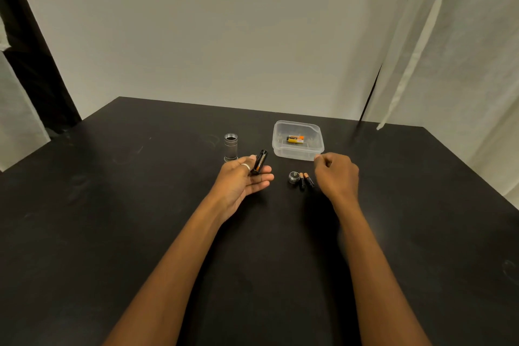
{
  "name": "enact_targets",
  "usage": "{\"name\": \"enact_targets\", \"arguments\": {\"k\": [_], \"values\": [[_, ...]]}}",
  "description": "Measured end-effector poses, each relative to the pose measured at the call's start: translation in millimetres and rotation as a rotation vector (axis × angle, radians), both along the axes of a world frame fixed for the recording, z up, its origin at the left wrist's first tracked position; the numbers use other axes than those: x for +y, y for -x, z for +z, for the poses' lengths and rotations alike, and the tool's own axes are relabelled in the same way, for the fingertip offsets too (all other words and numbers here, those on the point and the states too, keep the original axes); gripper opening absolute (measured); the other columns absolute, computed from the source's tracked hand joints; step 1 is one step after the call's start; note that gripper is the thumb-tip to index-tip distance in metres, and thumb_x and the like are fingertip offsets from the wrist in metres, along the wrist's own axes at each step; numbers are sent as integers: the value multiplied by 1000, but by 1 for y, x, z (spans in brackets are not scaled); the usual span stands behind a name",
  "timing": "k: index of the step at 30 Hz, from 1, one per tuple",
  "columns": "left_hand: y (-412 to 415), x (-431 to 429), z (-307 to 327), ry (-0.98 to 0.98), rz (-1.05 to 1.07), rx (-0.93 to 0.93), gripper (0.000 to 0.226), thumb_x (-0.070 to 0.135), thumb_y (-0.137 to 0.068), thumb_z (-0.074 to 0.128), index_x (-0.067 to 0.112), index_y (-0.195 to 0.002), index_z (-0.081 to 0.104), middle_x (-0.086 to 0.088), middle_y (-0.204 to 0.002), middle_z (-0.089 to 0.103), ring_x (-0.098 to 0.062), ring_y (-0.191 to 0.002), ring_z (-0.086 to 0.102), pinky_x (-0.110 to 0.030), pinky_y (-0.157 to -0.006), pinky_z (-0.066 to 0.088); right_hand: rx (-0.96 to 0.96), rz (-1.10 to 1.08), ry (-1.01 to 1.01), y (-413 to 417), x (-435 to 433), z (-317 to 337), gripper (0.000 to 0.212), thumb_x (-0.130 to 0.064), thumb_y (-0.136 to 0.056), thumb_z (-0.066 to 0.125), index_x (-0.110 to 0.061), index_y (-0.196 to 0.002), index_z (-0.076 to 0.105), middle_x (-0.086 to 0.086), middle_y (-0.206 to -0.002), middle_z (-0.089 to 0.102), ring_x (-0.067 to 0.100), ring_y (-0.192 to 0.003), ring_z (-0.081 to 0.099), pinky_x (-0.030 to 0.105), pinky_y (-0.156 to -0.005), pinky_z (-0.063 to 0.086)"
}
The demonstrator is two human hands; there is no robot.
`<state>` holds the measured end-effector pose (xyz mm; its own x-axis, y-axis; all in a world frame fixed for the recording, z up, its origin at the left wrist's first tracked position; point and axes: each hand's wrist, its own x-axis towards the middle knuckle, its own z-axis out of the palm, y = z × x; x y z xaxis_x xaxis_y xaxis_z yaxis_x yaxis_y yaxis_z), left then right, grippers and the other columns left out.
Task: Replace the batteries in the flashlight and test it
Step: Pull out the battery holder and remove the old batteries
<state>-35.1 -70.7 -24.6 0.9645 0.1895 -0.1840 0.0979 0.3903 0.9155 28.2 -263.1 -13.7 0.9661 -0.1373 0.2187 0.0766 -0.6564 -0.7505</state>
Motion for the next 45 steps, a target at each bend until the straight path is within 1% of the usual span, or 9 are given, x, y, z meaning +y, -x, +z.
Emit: {"name": "enact_targets", "arguments": {"k": [4,11,16,21,25,27,33,39,45], "values": [[1,0,1,-5,-10,-3,23,18,-109,44,8,-123,60,-15,-102,76,-23,-88,78,-30,-73,62,92,48,137,3,-5,1,21,-15,-98,57,-16,-88,74,0,-87,70,17,-79,63,32,-70,51],[0,0,1,-3,-10,-3,28,19,-109,45,5,-131,57,-14,-101,77,-24,-89,78,-32,-75,62,150,97,162,0,-1,-3,28,-11,-92,55,-14,-70,71,3,-80,73,17,-71,65,30,-60,49],[1,0,1,-6,-19,-3,30,19,-109,44,4,-133,56,-14,-100,78,-25,-91,78,-32,-74,62,62,50,108,-1,-3,-4,26,-15,-96,56,-14,-76,72,2,-85,73,17,-77,68,30,-65,53],[1,1,-1,6,-33,-10,31,19,-109,44,3,-133,56,-14,-99,79,-28,-93,77,-33,-74,62,-89,299,-56,9,12,3,26,-32,-97,69,-19,-119,74,-8,-106,73,-2,-90,66,8,-73,46],[1,2,-1,6,-42,-20,29,16,-109,43,3,-127,60,-11,-94,79,-19,-83,76,-32,-73,61,-71,553,43,19,34,-1,63,-35,-86,82,-21,-142,57,-10,-129,61,4,-116,57,20,-92,47],[2,2,-2,-31,-60,-24,30,18,-109,41,6,-124,64,-11,-97,79,-21,-87,73,-36,-80,61,-108,585,51,21,41,-6,68,-32,-83,84,-21,-143,55,-6,-136,61,7,-123,56,24,-97,46],[2,1,-3,-57,-91,-46,34,24,-110,40,9,-117,69,-14,-105,77,-26,-103,73,-41,-94,58,-211,558,15,21,46,-12,64,-27,-83,83,-19,-141,56,-4,-130,63,4,-116,58,14,-89,45],[1,-2,-2,-58,-61,-70,26,23,-107,50,7,-112,71,-10,-97,74,-17,-89,72,-34,-84,62,-287,575,83,23,43,-11,63,-29,-82,84,-18,-138,59,-3,-128,64,10,-117,58,32,-97,51],[1,-1,-3,-68,-44,-47,30,24,-108,48,6,-105,71,-11,-93,73,-13,-80,69,-25,-69,59,-292,559,52,24,43,-9,55,-31,-80,86,-19,-128,62,-6,-121,66,5,-109,60,24,-89,50]]}}
